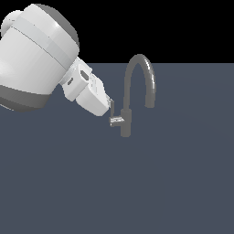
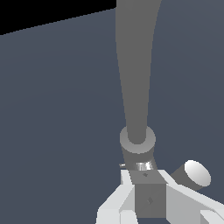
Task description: Turn on the faucet by rotating a designated handle.
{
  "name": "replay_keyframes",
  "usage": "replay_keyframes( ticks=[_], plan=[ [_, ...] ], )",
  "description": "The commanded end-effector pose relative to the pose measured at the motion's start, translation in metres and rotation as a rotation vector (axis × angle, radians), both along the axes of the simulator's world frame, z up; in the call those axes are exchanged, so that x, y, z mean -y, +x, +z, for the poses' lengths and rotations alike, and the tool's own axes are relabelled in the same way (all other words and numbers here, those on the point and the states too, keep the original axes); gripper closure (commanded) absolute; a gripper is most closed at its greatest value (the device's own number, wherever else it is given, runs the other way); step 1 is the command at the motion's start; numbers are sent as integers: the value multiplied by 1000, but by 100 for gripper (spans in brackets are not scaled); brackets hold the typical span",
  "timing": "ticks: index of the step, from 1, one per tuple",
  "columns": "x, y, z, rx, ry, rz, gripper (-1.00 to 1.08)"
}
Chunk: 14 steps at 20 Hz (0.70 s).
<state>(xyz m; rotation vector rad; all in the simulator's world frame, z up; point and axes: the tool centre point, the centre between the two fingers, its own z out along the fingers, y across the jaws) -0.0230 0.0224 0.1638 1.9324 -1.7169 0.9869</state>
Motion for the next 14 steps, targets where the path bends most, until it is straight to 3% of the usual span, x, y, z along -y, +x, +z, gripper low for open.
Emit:
replay_keyframes(
  ticks=[1,5,14],
  plan=[
    [3,-6,4,1,0,-5,108],
    [1,-7,4,5,2,1,108],
    [10,-35,-7,3,1,-3,108]
  ],
)
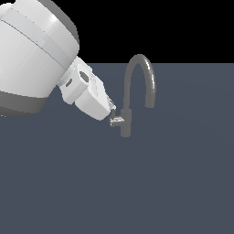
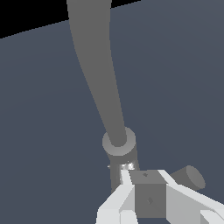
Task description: Turn on the faucet by rotating a designated handle.
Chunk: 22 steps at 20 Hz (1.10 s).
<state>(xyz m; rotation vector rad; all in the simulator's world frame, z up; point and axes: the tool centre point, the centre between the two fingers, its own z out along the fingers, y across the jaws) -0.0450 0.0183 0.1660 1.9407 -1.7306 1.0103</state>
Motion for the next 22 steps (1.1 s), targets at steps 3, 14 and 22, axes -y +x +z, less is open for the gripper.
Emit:
replay_keyframes(
  ticks=[3,14,22],
  plan=[
    [9,-23,-13,-21,-8,-11,108],
    [9,-35,-33,-10,-3,-3,108],
    [17,-54,-61,-20,-7,-12,108]
  ],
)
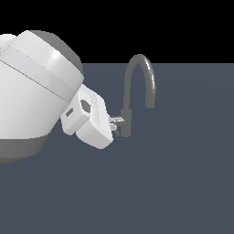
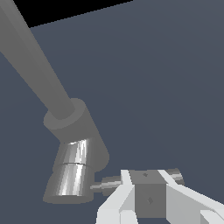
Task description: Turn on the faucet by rotating a designated handle.
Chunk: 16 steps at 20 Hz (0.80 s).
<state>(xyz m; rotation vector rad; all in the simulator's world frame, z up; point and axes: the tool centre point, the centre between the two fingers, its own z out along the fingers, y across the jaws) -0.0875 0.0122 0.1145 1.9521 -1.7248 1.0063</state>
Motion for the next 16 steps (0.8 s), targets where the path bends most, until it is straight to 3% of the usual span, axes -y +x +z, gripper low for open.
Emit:
replay_keyframes(
  ticks=[1,3,16],
  plan=[
    [12,-13,-13,-17,-12,-21,108],
    [0,-3,-6,-41,-15,42,108],
    [5,-1,-42,-27,-13,3,108]
  ],
)
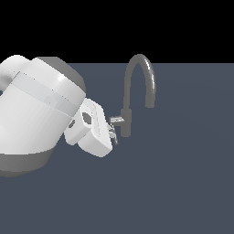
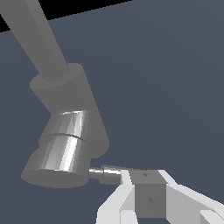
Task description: Turn on the faucet by rotating a designated handle.
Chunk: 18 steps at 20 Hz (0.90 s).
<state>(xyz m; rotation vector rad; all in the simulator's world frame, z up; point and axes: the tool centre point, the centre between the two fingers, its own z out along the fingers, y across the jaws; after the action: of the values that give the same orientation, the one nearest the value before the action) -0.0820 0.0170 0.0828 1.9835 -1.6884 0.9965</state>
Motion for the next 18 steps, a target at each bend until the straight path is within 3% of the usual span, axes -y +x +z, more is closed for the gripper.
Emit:
replay_keyframes(
  ticks=[1,8,9,18],
  plan=[
    [10,-7,-13,-6,-10,-29,108],
    [13,-5,-31,1,-9,-49,108],
    [-3,9,-17,-26,-9,36,108],
    [-1,21,-37,-14,-9,-3,108]
  ],
)
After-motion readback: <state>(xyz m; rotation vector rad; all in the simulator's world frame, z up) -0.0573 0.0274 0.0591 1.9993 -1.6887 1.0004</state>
